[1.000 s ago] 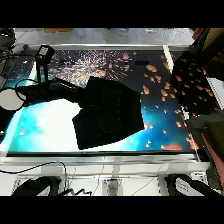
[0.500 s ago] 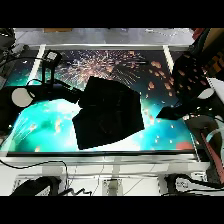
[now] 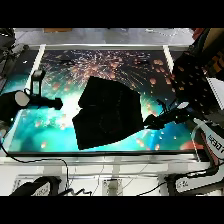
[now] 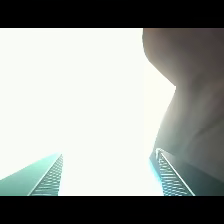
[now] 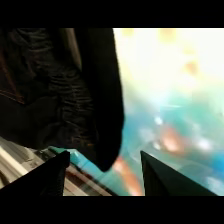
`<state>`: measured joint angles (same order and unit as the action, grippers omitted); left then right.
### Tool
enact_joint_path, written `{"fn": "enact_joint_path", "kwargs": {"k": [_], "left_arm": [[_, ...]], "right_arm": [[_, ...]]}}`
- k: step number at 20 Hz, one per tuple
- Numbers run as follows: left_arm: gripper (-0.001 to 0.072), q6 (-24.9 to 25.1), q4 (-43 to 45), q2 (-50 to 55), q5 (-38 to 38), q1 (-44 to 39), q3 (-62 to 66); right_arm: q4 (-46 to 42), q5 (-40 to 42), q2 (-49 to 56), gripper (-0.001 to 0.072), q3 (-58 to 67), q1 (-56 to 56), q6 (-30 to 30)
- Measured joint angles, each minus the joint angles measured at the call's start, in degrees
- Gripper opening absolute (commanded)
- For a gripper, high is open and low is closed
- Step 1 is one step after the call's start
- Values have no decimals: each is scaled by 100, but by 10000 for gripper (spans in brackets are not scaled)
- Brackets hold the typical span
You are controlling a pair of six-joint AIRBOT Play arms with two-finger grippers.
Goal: Fold the clothes and pants, and hang the long-sleeved shirts on hangers.
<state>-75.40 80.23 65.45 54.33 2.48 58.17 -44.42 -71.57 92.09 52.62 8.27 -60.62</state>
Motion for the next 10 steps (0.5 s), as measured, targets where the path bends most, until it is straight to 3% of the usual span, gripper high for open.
{"fn": "enact_joint_path", "kwargs": {"k": [5, 6, 8, 10], "left_arm": [[609, 503, -693, 26, 638, 678, -1045], [609, 660, -966, 26, 699, 752, -1261], [609, 916, -1429, 28, 824, 841, -1661], [609, 1141, -1805, 28, 907, 887, -2035]], "right_arm": [[367, 334, 186, 385, -15, -256, 540], [420, 437, 195, 314, -20, -315, 625], [448, 669, 221, 70, -22, -420, 815], [474, 787, 225, 39, -26, -494, 999]]}}
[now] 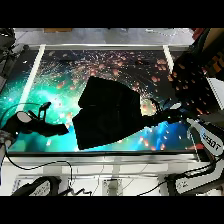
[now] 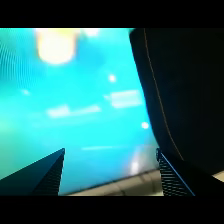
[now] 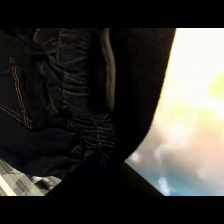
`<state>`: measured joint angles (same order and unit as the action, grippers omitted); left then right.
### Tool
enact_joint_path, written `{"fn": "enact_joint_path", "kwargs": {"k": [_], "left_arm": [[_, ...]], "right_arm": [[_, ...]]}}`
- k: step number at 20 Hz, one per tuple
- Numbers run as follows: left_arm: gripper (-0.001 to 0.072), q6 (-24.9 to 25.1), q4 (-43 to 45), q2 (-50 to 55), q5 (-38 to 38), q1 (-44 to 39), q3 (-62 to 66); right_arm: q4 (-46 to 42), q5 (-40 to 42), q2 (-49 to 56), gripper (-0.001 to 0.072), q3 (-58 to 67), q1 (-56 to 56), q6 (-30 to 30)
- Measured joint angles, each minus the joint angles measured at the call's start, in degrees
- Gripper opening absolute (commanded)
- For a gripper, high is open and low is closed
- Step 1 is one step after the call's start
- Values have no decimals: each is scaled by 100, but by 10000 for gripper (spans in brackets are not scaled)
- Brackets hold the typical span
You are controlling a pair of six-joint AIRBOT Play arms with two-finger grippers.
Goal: Fold the clothes and pants, and hang the long-sleeved shirts on hangers.
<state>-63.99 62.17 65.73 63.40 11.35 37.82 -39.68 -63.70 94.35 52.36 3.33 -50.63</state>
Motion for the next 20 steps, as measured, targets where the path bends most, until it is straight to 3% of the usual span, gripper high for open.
{"fn": "enact_joint_path", "kwargs": {"k": [10, 11, 13, 15, 16, 17, 20], "left_arm": [[597, 999, -1508, -2, 164, 44, -1381], [527, 1141, -1698, -2, 111, 31, -1486], [320, 1384, -1939, 9, -107, -57, -1652], [174, 1532, -2166, 15, -391, -247, -1742], [58, 1591, -2315, 17, -612, -367, -1766], [12, 1624, -2470, 20, -883, -479, -1781], [11, 1738, -2975, 17, -1495, -686, -1626]], "right_arm": [[216, 46, -7, 39, -4, -81, 278], [251, 42, -7, 39, -4, -81, 282], [352, 9, -11, 39, 0, -81, 284], [426, -76, -13, 38, 0, -81, 282], [455, -114, -24, 38, 0, -81, 282], [472, -153, -55, 38, 0, -81, 282], [503, -236, -295, 38, 0, -83, 282]]}}
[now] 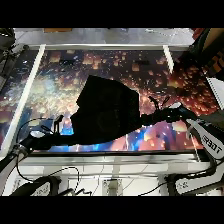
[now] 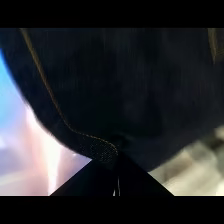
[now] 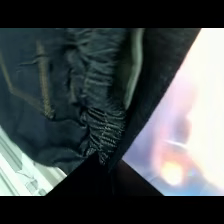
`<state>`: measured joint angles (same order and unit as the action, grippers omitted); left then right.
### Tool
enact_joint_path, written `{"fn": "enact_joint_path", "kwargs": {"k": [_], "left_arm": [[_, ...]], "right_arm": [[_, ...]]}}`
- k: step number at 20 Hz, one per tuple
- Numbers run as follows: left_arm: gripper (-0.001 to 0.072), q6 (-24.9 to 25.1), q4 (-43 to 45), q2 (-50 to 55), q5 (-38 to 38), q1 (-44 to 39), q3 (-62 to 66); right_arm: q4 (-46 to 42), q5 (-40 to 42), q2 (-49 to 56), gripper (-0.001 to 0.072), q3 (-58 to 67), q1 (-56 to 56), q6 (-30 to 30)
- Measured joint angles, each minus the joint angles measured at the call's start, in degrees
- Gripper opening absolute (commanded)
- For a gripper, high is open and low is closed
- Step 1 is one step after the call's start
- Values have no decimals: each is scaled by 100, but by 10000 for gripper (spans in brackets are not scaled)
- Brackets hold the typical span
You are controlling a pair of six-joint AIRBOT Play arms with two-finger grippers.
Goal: Fold the clothes and pants, and hang the long-sleeved shirts on hangers.
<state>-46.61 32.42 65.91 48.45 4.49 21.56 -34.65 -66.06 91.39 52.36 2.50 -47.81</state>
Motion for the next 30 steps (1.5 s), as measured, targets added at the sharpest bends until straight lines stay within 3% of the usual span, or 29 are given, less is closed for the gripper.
{"fn": "enact_joint_path", "kwargs": {"k": [6, 11, 16, 19, 21, 25, 30], "left_arm": [[11, 81, -339, -527, 28, -46, 1740], [11, 101, -129, -1733, 50, 68, 3707], [11, 103, -63, -3460, -20, 118, 4516], [10, 105, 212, -4332, -26, 125, 4618], [11, 101, 481, -4649, -35, 125, 4562], [11, -138, 629, -4492, -48, 125, 3884], [11, -216, -31, -2889, -304, -238, 2769]], "right_arm": [[125, -111, -1526, 38, -2, 0, -2], [1272, -450, -3335, 38, 118, 0, -68], [2693, -925, -5056, 38, 763, 0, -719], [2813, -503, -5908, 38, 1016, 0, -1237], [2444, -216, -6212, 37, 1069, -4, -1698], [1565, 260, -6196, 38, 658, -4, -2616], [1154, 1661, -5206, 38, -411, -361, -2977]]}}
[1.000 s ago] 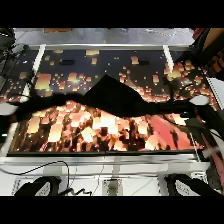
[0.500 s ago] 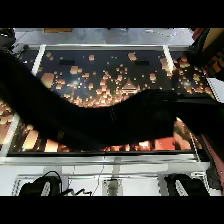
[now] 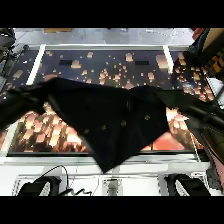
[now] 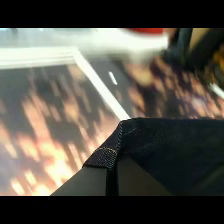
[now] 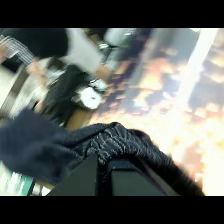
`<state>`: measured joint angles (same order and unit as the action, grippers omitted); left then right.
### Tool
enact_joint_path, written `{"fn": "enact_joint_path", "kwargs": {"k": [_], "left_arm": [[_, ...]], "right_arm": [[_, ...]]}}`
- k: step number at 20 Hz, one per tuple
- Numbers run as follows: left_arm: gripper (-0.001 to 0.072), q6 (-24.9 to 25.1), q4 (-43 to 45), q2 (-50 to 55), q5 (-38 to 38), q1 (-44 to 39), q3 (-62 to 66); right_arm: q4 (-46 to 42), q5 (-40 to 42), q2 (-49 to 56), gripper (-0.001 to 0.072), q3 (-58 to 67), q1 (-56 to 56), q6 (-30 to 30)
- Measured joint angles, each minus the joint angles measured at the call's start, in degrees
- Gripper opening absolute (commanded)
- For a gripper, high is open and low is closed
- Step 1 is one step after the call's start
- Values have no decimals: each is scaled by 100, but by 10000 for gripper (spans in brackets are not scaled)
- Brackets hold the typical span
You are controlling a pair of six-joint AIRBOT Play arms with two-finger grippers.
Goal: Fold the clothes and pants, and hang the long-sleeved shirts on hangers.
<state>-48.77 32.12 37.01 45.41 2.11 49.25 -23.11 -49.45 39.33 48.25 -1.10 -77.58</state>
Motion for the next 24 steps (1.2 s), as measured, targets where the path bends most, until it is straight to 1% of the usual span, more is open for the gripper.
{"fn": "enact_joint_path", "kwargs": {"k": [2, 5, 6, 8, 10, 13, 15, 18, 19, 20, 21, 22, 24], "left_arm": [[10, 61, -160, 817, -306, -391, -170], [10, 81, -282, 1867, -662, -1003, -291], [10, 70, -308, 2105, -699, -1161, -310], [10, -140, -345, 2465, -743, -1462, -337], [10, -400, -361, 2693, -752, -1786, -348], [10, -682, -367, 3014, -761, -2400, -361], [11, -841, -345, 3233, -647, -2763, -365], [16, -1303, -48, 3510, -428, -3062, -363], [107, -1449, 83, 3587, -352, -3108, -363], [415, -1563, 208, 3668, -337, -3143, -365], [720, -1628, 289, 3729, -337, -3167, -363], [705, -1709, 365, 3790, -350, -3185, -363], [705, -1781, 444, 3853, -407, -3211, -363]], "right_arm": [[-98, 881, 678, 38, -238, -249, -52], [-221, 1904, 1591, 38, -376, -323, -76], [-271, 2050, 1814, 37, -400, -254, -90], [-407, 2094, 2144, 38, -428, 48, -96], [-699, 1843, 2306, 38, -417, 446, -105], [-1572, 1034, 2420, 38, -323, 1036, -105], [-2328, 260, 2455, 38, -240, 1357, -105], [-3665, -938, 2481, 39, -164, 1631, -105], [-4072, -1263, 2487, 45, -151, 1676, -105], [-4419, -1537, 2490, 175, -142, 1709, -103], [-4708, -1764, 2492, 473, -136, 1733, -83], [-4929, -1926, 2496, 663, -131, 1753, -22], [-5191, -2050, 2498, 667, -118, 1770, 85]]}}
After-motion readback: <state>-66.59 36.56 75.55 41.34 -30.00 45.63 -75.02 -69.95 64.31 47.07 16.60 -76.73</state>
